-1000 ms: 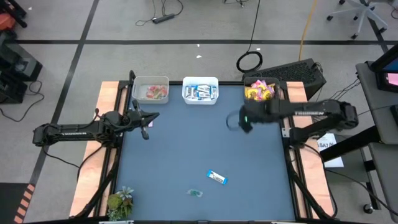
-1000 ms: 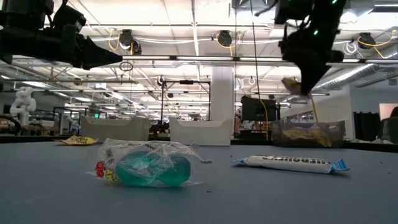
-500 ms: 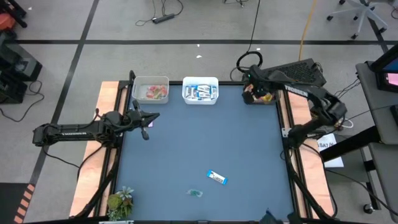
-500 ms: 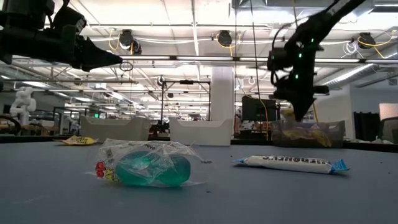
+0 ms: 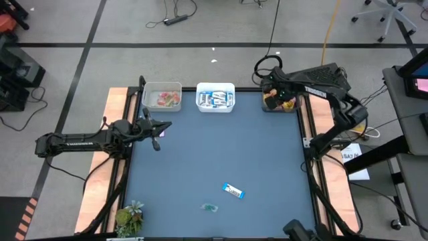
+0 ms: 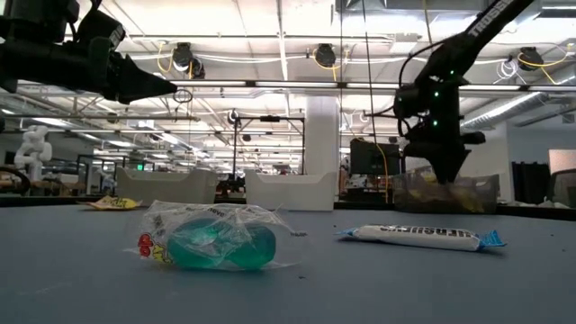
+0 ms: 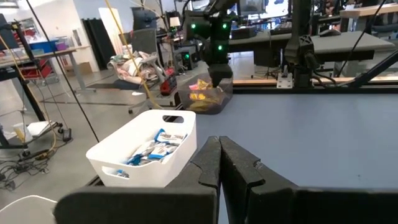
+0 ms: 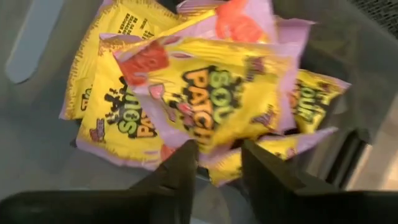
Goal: Sort candy
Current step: Put the yellow candy into the black bin, then put the white chocolate into the white bin
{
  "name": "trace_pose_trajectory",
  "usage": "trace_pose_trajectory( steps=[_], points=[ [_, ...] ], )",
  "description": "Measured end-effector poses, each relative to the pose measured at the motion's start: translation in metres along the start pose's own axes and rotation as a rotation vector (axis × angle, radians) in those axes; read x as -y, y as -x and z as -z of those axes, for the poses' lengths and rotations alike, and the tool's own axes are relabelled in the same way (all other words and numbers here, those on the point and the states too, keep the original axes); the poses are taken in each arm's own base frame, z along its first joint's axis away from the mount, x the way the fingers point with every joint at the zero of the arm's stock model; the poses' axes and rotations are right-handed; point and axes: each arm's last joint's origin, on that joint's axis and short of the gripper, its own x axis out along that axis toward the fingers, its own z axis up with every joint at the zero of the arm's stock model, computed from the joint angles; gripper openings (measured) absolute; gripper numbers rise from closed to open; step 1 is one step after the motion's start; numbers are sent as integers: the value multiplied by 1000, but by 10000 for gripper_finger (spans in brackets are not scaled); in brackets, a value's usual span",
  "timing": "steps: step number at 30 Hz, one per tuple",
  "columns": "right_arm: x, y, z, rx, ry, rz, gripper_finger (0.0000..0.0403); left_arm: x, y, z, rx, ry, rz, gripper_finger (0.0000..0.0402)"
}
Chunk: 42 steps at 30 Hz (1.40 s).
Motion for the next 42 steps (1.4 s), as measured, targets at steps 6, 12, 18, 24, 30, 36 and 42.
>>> trace_pose_trajectory(
  steps=[6,12,18,24,30,36,42],
  points=[
    [8,32,9,83,6,-15,173,0,0,0,-2,26,1,7],
    [1,75,27,238,53,-66,155,0,0,2,-24,21,3,7],
    [-24,106,51,433,125,-182,43,0,0,2,-25,21,3,7],
    [-57,100,88,506,177,-326,18,0,0,3,-34,19,5,7],
    [-92,100,133,513,253,-445,24,0,0,3,-35,19,5,7],
    [-119,113,172,522,308,-520,24,0,0,3,-34,19,5,7],
    [-138,117,207,493,387,-577,24,0,0,4,-36,19,5,7]
  ],
)
